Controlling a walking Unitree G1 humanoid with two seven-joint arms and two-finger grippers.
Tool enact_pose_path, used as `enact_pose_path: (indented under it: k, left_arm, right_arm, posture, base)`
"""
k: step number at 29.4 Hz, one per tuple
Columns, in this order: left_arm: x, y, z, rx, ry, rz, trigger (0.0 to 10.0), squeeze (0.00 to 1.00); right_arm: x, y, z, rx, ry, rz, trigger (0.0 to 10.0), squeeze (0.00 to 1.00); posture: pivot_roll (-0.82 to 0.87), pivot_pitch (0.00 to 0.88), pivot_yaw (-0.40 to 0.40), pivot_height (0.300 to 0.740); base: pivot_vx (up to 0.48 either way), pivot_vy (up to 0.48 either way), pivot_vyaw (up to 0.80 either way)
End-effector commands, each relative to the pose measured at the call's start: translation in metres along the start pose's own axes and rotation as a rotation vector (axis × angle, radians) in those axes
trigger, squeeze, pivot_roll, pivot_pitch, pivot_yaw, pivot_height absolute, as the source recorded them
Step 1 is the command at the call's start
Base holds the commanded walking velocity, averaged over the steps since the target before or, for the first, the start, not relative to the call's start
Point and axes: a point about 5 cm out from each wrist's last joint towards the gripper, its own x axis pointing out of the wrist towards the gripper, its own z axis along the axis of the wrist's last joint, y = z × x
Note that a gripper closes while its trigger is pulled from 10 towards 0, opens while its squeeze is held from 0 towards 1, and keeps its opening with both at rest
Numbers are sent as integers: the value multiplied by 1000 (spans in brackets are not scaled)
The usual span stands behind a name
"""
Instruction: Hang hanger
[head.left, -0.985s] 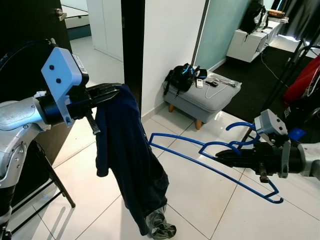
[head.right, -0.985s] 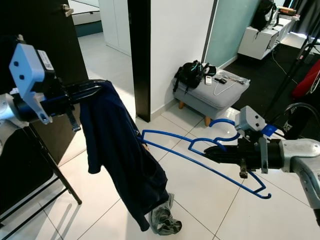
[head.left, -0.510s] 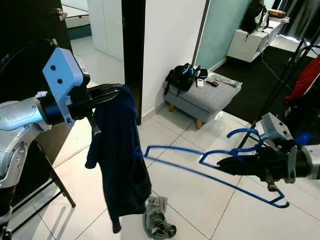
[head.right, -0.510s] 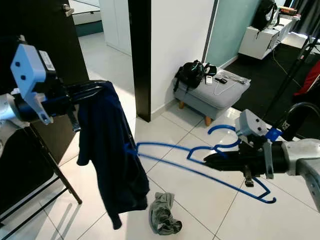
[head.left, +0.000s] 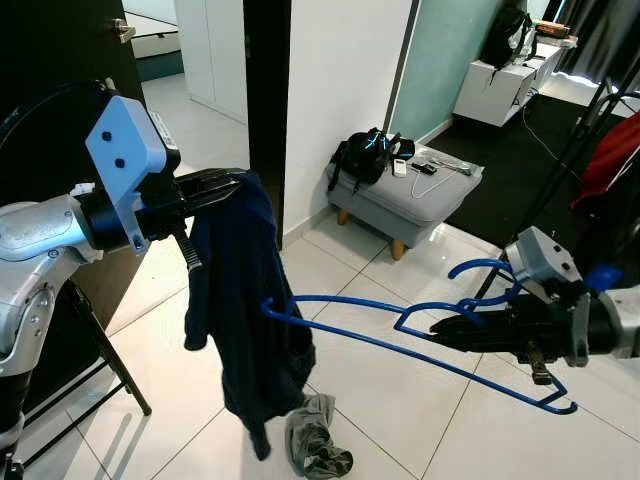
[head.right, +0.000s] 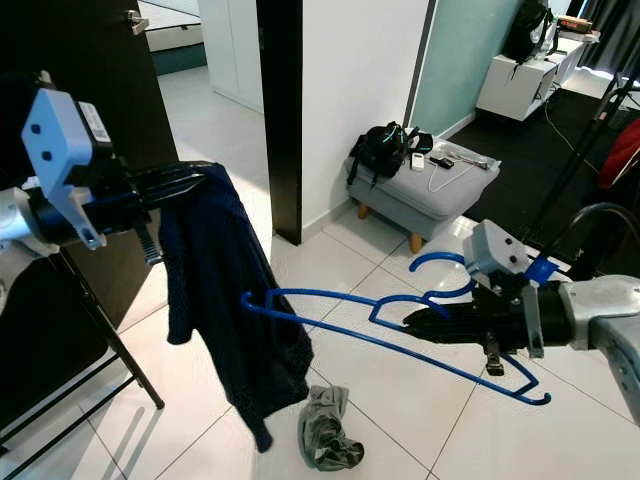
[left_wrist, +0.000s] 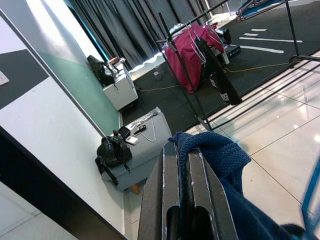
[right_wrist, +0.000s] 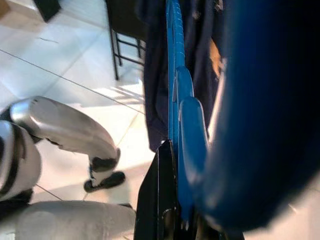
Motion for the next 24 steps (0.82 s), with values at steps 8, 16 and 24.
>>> enact_pose_path:
  k: [8, 16, 24]
  left_arm:
    - [4, 0, 10, 38, -25, -23, 10000, 0]
    - [5, -1, 11, 37, -28, -28, 10000, 0]
    - [5, -2, 14, 40, -35, -34, 10000, 0]
  right_arm:
    - [-9, -5, -5, -5, 76, -49, 10000, 0]
    - [-14, -6, -1, -15, 69, -62, 10000, 0]
    - [-9, -9, -5, -29, 71, -87, 10000, 0]
  posture:
    - [17, 0, -46, 740]
    - [16, 0, -44, 740]
    - [18, 0, -42, 740]
  base:
    - [0, 0, 0]
    - [0, 0, 0]
    - [0, 0, 0]
